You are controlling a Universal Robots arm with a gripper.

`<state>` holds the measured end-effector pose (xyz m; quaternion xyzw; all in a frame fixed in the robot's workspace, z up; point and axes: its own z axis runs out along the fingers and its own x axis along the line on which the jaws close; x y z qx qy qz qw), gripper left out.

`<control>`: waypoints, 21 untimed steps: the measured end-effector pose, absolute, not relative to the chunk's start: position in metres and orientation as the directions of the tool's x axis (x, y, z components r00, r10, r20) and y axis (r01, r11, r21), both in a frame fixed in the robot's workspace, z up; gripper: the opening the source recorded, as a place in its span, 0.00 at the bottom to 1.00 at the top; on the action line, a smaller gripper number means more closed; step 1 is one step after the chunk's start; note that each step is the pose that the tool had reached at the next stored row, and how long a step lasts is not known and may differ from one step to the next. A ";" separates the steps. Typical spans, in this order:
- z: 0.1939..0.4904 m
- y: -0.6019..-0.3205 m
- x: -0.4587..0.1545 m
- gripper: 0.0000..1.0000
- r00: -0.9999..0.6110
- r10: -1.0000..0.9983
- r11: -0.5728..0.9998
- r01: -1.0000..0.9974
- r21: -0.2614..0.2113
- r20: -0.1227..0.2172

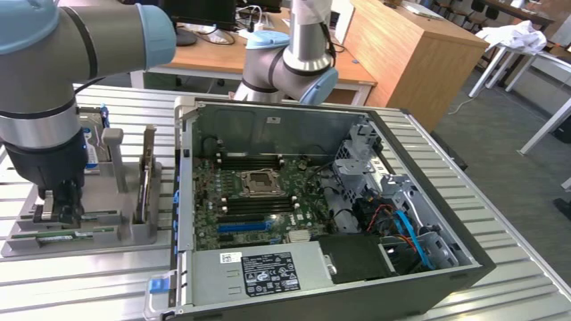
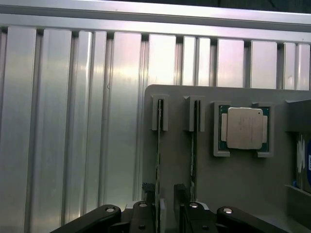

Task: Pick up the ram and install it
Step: 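Pick up the ram and move it above insertion slot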

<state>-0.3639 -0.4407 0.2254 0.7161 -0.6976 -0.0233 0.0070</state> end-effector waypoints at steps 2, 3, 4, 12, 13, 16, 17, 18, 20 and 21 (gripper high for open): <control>0.223 -0.441 -0.364 0.30 0.026 -0.999 -0.027 -0.999 0.042 -0.024; 0.222 -0.441 -0.364 0.30 0.026 -0.999 -0.027 -0.999 0.042 -0.024; 0.221 -0.441 -0.364 0.30 0.026 -0.999 -0.027 -0.999 0.042 -0.024; 0.214 -0.441 -0.364 0.30 0.026 -0.999 -0.027 -0.999 0.042 -0.024; 0.213 -0.441 -0.364 0.30 0.026 -0.999 -0.027 -0.999 0.042 -0.024; 0.211 -0.441 -0.364 0.30 0.026 -0.999 -0.027 -0.999 0.042 -0.024; 0.210 -0.441 -0.364 0.30 0.026 -0.999 -0.027 -0.999 0.042 -0.024; 0.210 -0.441 -0.364 0.30 0.026 -0.999 -0.027 -0.999 0.042 -0.024; 0.208 -0.441 -0.364 0.30 0.026 -0.999 -0.027 -0.999 0.042 -0.024; 0.207 -0.441 -0.364 0.30 0.026 -0.999 -0.027 -0.999 0.042 -0.024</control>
